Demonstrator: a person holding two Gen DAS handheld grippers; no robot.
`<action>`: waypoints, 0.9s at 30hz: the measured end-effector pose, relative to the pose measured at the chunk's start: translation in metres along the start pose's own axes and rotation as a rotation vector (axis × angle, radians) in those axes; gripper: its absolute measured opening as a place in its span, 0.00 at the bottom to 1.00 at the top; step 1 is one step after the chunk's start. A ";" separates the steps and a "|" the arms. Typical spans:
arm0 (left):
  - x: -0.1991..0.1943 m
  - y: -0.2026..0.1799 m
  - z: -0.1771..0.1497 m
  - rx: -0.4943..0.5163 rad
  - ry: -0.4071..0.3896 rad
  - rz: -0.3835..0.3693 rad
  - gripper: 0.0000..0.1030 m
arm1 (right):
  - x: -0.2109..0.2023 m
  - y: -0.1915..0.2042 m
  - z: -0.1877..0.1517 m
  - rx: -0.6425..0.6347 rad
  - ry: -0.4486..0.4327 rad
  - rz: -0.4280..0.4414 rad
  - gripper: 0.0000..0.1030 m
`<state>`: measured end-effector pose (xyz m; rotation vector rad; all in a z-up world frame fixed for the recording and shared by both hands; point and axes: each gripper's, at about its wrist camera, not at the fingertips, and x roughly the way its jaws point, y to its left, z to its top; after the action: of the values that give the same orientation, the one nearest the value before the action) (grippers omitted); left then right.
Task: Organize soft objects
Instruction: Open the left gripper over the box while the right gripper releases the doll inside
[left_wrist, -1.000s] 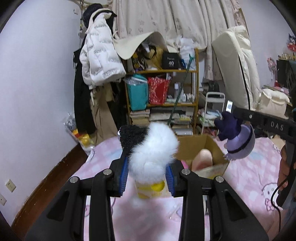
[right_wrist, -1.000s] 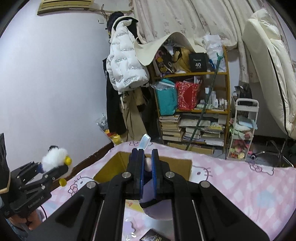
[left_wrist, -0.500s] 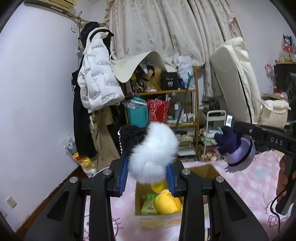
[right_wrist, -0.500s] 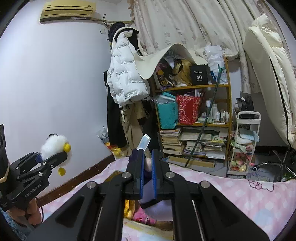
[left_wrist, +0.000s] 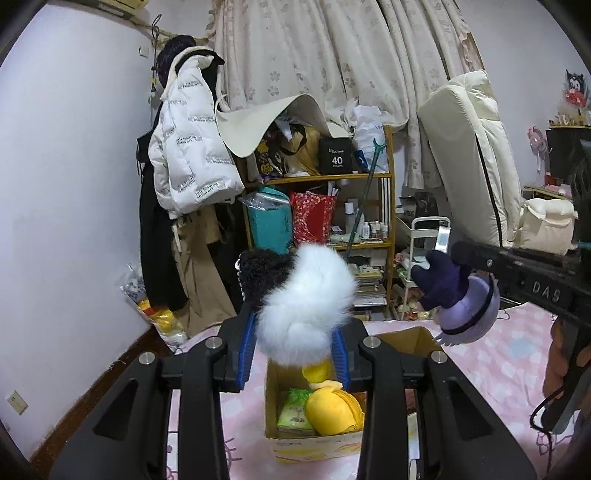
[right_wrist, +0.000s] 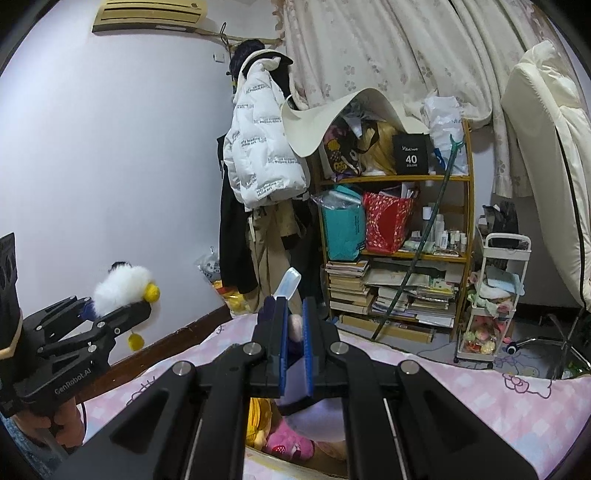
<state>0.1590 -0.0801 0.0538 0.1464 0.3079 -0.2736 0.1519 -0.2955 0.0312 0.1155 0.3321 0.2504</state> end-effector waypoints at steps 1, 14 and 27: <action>0.002 0.000 -0.002 0.003 0.002 -0.001 0.33 | 0.002 0.000 -0.002 0.002 0.005 0.001 0.08; 0.028 -0.006 -0.034 0.019 0.058 0.010 0.34 | 0.018 -0.002 -0.030 0.004 0.035 -0.005 0.08; 0.062 -0.007 -0.068 -0.006 0.197 -0.080 0.35 | 0.036 -0.028 -0.064 0.104 0.070 0.004 0.09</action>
<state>0.1946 -0.0894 -0.0310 0.1555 0.5105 -0.3386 0.1693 -0.3084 -0.0437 0.2100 0.4144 0.2418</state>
